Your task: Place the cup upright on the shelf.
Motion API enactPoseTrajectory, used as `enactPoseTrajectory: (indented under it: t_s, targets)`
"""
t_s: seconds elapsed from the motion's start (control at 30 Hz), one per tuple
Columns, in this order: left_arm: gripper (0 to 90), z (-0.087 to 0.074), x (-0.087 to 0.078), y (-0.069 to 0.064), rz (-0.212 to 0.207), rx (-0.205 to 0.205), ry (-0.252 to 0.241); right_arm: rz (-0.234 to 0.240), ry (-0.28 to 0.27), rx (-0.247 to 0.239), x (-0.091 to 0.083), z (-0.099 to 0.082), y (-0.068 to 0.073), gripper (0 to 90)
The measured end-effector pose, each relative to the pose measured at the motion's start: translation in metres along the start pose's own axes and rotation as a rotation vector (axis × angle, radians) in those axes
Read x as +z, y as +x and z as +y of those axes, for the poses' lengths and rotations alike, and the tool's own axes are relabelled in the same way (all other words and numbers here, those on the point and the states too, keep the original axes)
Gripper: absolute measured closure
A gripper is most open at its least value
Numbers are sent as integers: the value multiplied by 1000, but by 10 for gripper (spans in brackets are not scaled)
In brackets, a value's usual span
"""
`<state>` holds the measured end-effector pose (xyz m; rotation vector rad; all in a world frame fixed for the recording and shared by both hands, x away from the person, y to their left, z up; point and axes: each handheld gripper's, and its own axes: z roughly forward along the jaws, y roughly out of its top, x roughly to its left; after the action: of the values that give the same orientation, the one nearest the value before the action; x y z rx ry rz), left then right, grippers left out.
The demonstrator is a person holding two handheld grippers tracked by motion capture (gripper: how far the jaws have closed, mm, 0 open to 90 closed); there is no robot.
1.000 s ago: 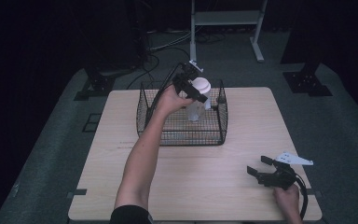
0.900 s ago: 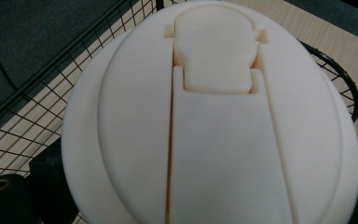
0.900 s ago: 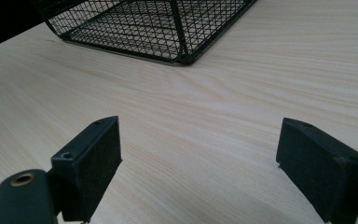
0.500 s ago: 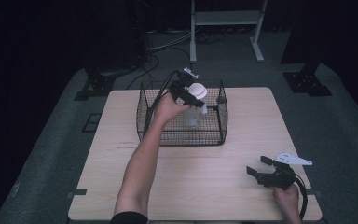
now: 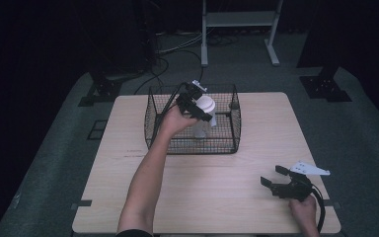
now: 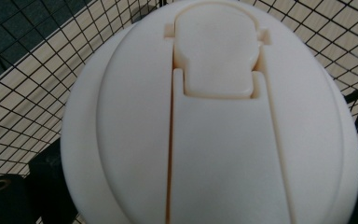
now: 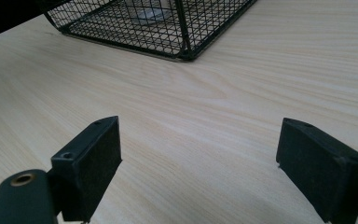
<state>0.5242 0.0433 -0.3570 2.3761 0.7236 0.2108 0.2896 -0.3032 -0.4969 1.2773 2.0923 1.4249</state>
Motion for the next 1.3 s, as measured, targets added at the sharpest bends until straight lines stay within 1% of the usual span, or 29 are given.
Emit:
enactPoseTrajectory:
  t_s: [0.07, 0.2, 0.33, 0.37, 0.43, 0.47, 0.5, 0.57, 0.67, 0.7, 0.73, 0.77, 0.83, 0.9, 1.03, 1.07, 1.13, 1.2, 1.3]
  targets:
    - [52, 0, 0, -1, 3, 3, 5, -1, 0, 1, 0, 0, 0, 129]
    - [51, -2, -1, -2, 7, 2, -1, -5, 20, -19, 2, 0, 3, 129]
    - [50, -3, -3, -3, 5, 5, -6, -5, 16, -18, 2, 0, 2, 129]
    - [49, -5, -4, -3, 4, 12, -11, -2, 12, -4, 1, 0, 2, 129]
    - [46, -5, -4, -3, 4, 13, -13, 0, 15, -12, 2, 0, 2, 129]
    - [42, -5, -5, -4, -5, 9, -33, 0, 20, -15, 2, 0, 2, 129]
    - [40, -5, -5, -4, -5, 9, -33, -1, 24, -19, 2, 0, 2, 129]
    - [32, -5, -6, -5, -7, 7, -50, 0, 25, -22, 2, 0, 3, 129]
    - [20, -5, -9, -5, -3, 20, -58, 5, 25, -17, 2, 0, 2, 129]
    - [15, -5, -13, -6, -5, 19, -78, 4, 26, -18, 2, 0, 2, 129]
    - [10, -5, -13, -6, -5, 19, -78, 3, 27, -19, 2, 0, 2, 129]
    - [9, -4, -16, -8, 8, 32, -87, 4, 26, -20, 2, 0, 2, 129]
    - [2, -3, -17, -10, 14, 34, -92, 4, 28, -20, 2, 0, 2, 129]
    - [0, -2, -20, -11, 18, 44, -101, 7, 29, -21, 2, 0, 3, 129]
    - [0, -1, -24, -13, 26, 47, -109, 8, 32, -25, 3, 0, 3, 129]
    - [0, 0, -26, -13, 30, 53, -113, 8, 32, -27, 3, 0, 3, 129]
    - [0, 1, -29, -14, 26, 54, -123, 10, 32, -28, 3, 0, 3, 129]
    - [0, 2, -32, -15, 40, 62, -135, 9, 32, -29, 3, 0, 3, 129]
    - [0, 5, -38, -15, 41, 66, -142, 10, 33, -32, 3, 0, 3, 129]
